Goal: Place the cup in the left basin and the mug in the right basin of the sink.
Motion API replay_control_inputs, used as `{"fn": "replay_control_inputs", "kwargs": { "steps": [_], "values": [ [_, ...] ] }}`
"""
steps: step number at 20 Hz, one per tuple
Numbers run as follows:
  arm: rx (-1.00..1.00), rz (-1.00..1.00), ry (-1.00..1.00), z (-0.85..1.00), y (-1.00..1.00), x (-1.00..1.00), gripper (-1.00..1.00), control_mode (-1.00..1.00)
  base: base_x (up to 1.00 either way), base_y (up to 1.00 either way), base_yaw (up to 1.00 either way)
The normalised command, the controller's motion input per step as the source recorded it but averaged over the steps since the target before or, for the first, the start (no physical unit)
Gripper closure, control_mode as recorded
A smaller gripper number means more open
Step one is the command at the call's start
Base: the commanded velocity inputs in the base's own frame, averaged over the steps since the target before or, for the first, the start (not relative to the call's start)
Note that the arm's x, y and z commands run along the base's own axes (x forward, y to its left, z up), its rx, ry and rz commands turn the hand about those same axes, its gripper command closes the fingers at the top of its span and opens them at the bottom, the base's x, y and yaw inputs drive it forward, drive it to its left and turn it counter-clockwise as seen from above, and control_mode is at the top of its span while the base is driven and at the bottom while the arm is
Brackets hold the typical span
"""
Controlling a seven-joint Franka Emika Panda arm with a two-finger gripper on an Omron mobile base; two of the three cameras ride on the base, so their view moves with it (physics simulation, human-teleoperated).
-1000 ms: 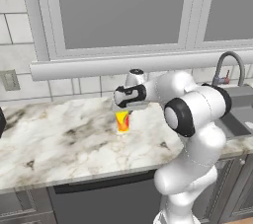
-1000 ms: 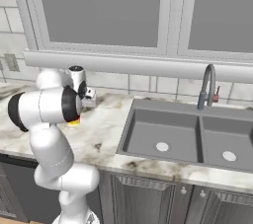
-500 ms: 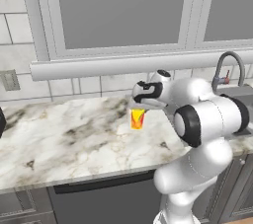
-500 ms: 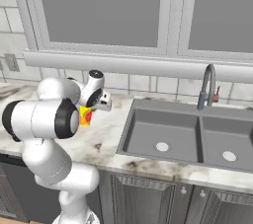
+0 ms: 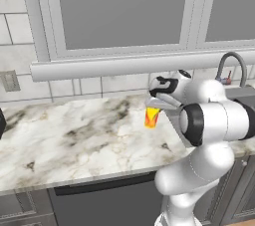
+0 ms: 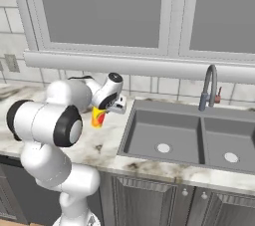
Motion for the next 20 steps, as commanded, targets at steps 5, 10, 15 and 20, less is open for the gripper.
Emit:
{"fn": "replay_control_inputs", "kwargs": {
  "steps": [5,10,15,20],
  "values": [
    [0.0,-0.03,0.0,0.01,-0.48,0.0,1.0,-1.0,0.0,0.0,0.0],
    [-0.02,-0.05,0.0,0.0,-0.52,0.0,1.0,-1.0,0.0,0.0,0.0],
    [-0.05,-0.07,0.0,0.0,-0.53,0.0,1.0,-1.0,0.0,0.0,0.0],
    [-0.08,-0.07,0.0,0.0,-0.52,0.0,1.0,-1.0,0.0,0.0,0.0]
  ]
}}
